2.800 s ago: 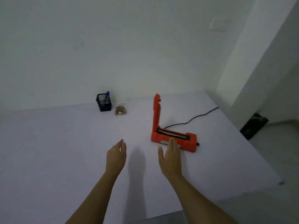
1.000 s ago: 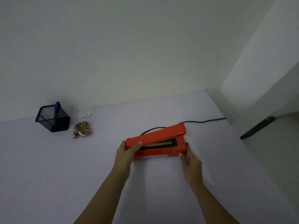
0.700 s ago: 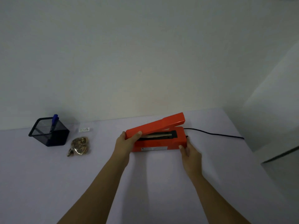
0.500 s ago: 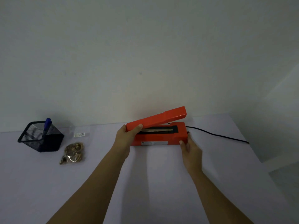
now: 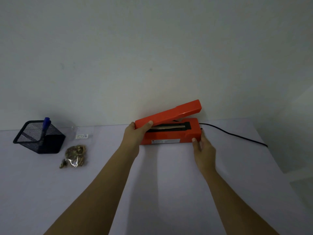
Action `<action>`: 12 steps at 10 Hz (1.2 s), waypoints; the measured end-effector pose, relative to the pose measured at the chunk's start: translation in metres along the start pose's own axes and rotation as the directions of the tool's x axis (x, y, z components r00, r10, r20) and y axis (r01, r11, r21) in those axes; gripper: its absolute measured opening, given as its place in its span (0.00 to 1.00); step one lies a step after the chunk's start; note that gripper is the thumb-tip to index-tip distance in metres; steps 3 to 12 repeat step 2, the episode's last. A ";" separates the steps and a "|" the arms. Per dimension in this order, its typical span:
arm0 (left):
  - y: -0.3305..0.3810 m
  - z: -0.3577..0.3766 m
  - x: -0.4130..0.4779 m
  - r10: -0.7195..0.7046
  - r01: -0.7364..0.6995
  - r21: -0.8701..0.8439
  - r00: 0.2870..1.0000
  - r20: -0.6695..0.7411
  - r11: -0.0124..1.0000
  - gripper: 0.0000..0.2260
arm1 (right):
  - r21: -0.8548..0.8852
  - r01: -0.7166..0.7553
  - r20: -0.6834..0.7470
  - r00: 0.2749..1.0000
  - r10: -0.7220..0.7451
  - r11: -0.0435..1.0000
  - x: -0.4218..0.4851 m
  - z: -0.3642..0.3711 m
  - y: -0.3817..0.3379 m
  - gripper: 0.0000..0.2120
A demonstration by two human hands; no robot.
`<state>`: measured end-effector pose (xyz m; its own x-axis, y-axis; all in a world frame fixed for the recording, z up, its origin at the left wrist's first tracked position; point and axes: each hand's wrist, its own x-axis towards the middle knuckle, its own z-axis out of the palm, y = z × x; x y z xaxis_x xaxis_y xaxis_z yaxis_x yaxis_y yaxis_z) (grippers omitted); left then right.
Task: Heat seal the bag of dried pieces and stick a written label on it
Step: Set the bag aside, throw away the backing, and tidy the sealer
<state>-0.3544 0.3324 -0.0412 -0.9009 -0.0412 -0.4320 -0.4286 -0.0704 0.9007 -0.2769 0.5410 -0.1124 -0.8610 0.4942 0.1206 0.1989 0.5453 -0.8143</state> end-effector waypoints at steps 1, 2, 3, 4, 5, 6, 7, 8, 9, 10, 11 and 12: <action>0.011 -0.006 -0.013 -0.056 0.054 0.048 0.998 0.029 0.997 0.42 | -0.014 -0.100 0.017 0.995 0.101 0.995 -0.006 -0.012 -0.010 0.27; 0.012 -0.016 -0.028 -0.029 0.029 0.121 1.000 0.001 0.992 0.41 | -0.034 -0.134 -0.030 0.991 0.133 0.990 -0.029 -0.015 -0.017 0.25; 0.012 -0.016 -0.028 -0.029 0.029 0.121 1.000 0.001 0.992 0.41 | -0.034 -0.134 -0.030 0.991 0.133 0.990 -0.029 -0.015 -0.017 0.25; 0.012 -0.016 -0.028 -0.029 0.029 0.121 1.000 0.001 0.992 0.41 | -0.034 -0.134 -0.030 0.991 0.133 0.990 -0.029 -0.015 -0.017 0.25; 0.012 -0.016 -0.028 -0.029 0.029 0.121 1.000 0.001 0.992 0.41 | -0.034 -0.134 -0.030 0.991 0.133 0.990 -0.029 -0.015 -0.017 0.25; 0.012 -0.016 -0.028 -0.029 0.029 0.121 1.000 0.001 0.992 0.41 | -0.034 -0.134 -0.030 0.991 0.133 0.990 -0.029 -0.015 -0.017 0.25; 0.012 -0.016 -0.028 -0.029 0.029 0.121 1.000 0.001 0.992 0.41 | -0.034 -0.134 -0.030 0.991 0.133 0.990 -0.029 -0.015 -0.017 0.25; 0.012 -0.016 -0.028 -0.029 0.029 0.121 1.000 0.001 0.992 0.41 | -0.034 -0.134 -0.030 0.991 0.133 0.990 -0.029 -0.015 -0.017 0.25; 0.012 -0.016 -0.028 -0.029 0.029 0.121 1.000 0.001 0.992 0.41 | -0.034 -0.134 -0.030 0.991 0.133 0.990 -0.029 -0.015 -0.017 0.25; 0.012 -0.016 -0.028 -0.029 0.029 0.121 1.000 0.001 0.992 0.41 | -0.034 -0.134 -0.030 0.991 0.133 0.990 -0.029 -0.015 -0.017 0.25; 0.012 -0.016 -0.028 -0.029 0.029 0.121 1.000 0.001 0.992 0.41 | -0.034 -0.134 -0.030 0.991 0.133 0.990 -0.029 -0.015 -0.017 0.25; 0.012 -0.016 -0.028 -0.029 0.029 0.121 1.000 0.001 0.992 0.41 | -0.034 -0.134 -0.030 0.991 0.133 0.990 -0.029 -0.015 -0.017 0.25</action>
